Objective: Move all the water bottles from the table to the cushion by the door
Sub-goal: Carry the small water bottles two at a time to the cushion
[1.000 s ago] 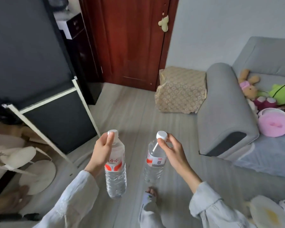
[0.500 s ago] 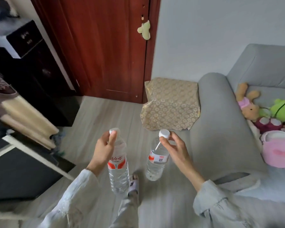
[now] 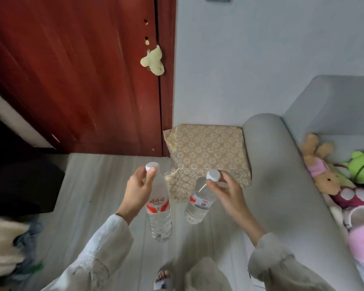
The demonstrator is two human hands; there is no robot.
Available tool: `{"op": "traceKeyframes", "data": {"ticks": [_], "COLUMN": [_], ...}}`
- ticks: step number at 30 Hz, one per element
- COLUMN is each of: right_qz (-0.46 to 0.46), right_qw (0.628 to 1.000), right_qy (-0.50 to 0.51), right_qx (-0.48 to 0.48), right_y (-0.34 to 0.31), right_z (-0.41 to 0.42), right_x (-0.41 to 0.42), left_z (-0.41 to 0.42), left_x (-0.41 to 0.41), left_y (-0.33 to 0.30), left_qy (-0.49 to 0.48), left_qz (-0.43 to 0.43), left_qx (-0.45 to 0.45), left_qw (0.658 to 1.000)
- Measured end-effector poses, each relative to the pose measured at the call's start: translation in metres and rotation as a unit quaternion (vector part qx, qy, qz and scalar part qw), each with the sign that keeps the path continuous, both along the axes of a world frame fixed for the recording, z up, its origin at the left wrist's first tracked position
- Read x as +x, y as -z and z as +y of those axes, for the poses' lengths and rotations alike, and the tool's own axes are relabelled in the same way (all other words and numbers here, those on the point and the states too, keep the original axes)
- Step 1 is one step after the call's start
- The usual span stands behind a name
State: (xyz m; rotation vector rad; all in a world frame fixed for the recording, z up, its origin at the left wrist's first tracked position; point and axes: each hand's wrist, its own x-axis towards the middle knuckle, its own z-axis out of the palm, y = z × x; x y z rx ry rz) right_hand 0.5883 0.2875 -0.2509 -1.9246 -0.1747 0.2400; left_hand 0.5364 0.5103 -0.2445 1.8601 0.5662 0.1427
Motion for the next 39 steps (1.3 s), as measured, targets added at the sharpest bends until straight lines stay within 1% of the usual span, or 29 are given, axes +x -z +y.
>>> {"op": "traceKeyframes", "data": {"ticks": [3, 8, 12, 15, 20, 22, 23, 27, 32, 39], "right_qz": [-0.001, -0.014, -0.024, -0.031, -0.031, -0.036, -0.032, 0.025, 0.076, 0.087], "right_qw": [1.0, 0.997, 0.99, 0.983, 0.956, 0.938, 0.936, 0.959, 0.972, 0.982], "right_qy": [-0.01, -0.037, -0.075, -0.108, -0.19, -0.22, -0.221, -0.159, -0.122, -0.083], "right_qx": [-0.023, -0.066, -0.116, -0.147, -0.222, -0.264, -0.272, -0.233, -0.187, -0.148], "right_y": [0.013, 0.044, 0.063, 0.075, 0.109, 0.129, 0.139, 0.175, 0.206, 0.226], "right_z": [0.005, 0.007, 0.008, 0.013, 0.032, 0.041, 0.046, 0.064, 0.091, 0.108], "right_x": [0.063, 0.183, 0.279, 0.344, 0.428, 0.455, 0.468, 0.511, 0.55, 0.578], "left_z": [0.005, 0.005, 0.004, 0.006, 0.013, 0.015, 0.015, 0.019, 0.026, 0.03], "left_x": [0.059, 0.165, 0.253, 0.313, 0.399, 0.431, 0.447, 0.494, 0.541, 0.58], "left_y": [0.014, 0.045, 0.064, 0.08, 0.114, 0.129, 0.136, 0.172, 0.204, 0.225], "left_qy": [0.0, -0.002, -0.014, -0.005, 0.002, 0.003, 0.003, 0.011, 0.005, -0.006], "left_qz": [0.022, 0.046, 0.078, 0.092, 0.129, 0.126, 0.123, 0.15, 0.159, 0.129], "left_qx": [0.018, 0.078, 0.101, 0.127, 0.135, 0.125, 0.124, 0.136, 0.128, 0.122], "left_qw": [1.0, 0.996, 0.992, 0.988, 0.983, 0.984, 0.985, 0.979, 0.979, 0.984]}}
